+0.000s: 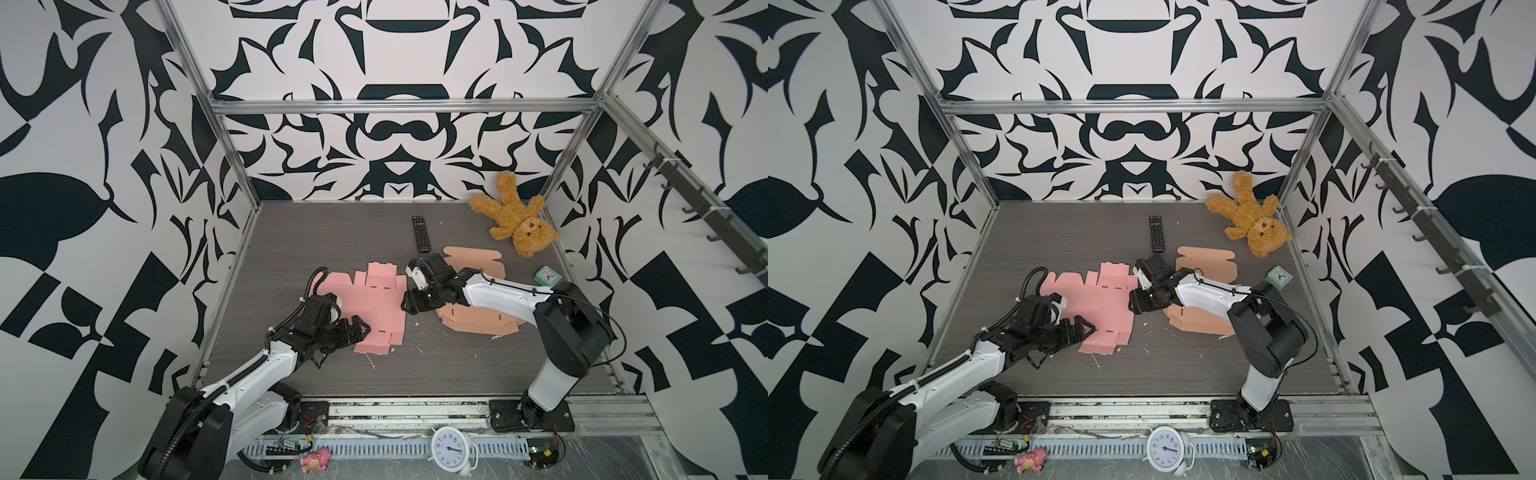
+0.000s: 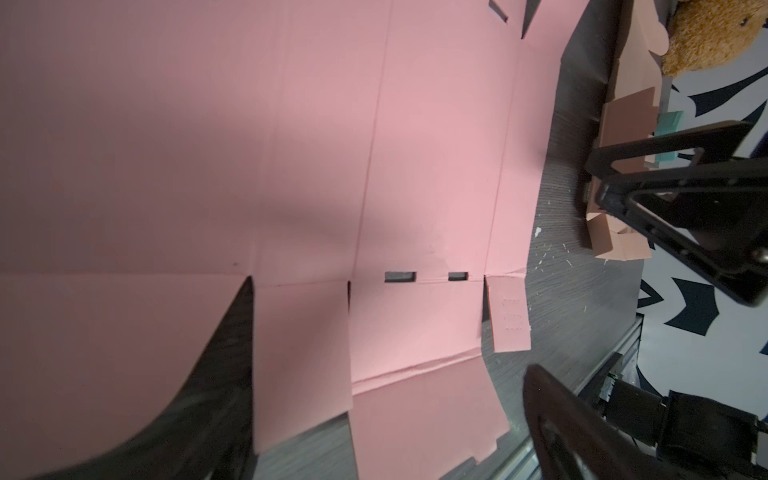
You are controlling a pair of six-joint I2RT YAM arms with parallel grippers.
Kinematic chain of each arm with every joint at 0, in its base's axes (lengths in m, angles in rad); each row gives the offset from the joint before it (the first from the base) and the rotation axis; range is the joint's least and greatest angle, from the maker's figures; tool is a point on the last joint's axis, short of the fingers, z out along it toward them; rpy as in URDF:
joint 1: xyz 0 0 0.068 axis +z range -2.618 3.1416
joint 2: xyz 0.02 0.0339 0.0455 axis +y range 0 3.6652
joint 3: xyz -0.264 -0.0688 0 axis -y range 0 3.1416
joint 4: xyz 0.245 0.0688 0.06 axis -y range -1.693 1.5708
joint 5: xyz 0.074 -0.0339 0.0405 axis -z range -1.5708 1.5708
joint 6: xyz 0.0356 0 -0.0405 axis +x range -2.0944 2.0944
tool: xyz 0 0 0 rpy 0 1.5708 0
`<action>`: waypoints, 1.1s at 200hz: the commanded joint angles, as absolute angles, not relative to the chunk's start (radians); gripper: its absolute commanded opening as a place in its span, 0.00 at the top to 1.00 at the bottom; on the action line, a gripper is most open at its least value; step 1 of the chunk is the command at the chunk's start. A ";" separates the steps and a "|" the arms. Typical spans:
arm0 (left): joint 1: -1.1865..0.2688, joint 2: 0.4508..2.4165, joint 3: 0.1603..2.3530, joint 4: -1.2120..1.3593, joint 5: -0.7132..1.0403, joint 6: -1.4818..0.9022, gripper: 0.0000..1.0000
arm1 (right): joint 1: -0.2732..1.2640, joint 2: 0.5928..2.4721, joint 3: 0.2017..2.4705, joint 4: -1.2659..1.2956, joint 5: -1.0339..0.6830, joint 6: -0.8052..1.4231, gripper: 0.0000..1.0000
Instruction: Fold the paper box
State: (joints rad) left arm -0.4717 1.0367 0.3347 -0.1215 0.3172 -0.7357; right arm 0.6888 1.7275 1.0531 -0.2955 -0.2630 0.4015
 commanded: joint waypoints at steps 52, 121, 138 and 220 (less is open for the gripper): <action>-0.582 1.079 0.338 -0.032 0.328 -0.770 0.03 | 0.693 1.814 1.116 -0.258 -0.297 0.424 0.36; -0.593 1.084 0.307 0.012 0.339 -0.776 0.03 | 0.677 1.858 1.107 -0.179 -0.354 0.466 0.38; -0.593 1.090 0.296 0.036 0.341 -0.785 0.03 | 0.668 1.859 1.093 -0.139 -0.380 0.491 0.41; -0.594 1.162 0.301 0.112 0.351 -0.797 0.04 | 0.649 1.869 1.041 -0.001 -0.478 0.576 0.74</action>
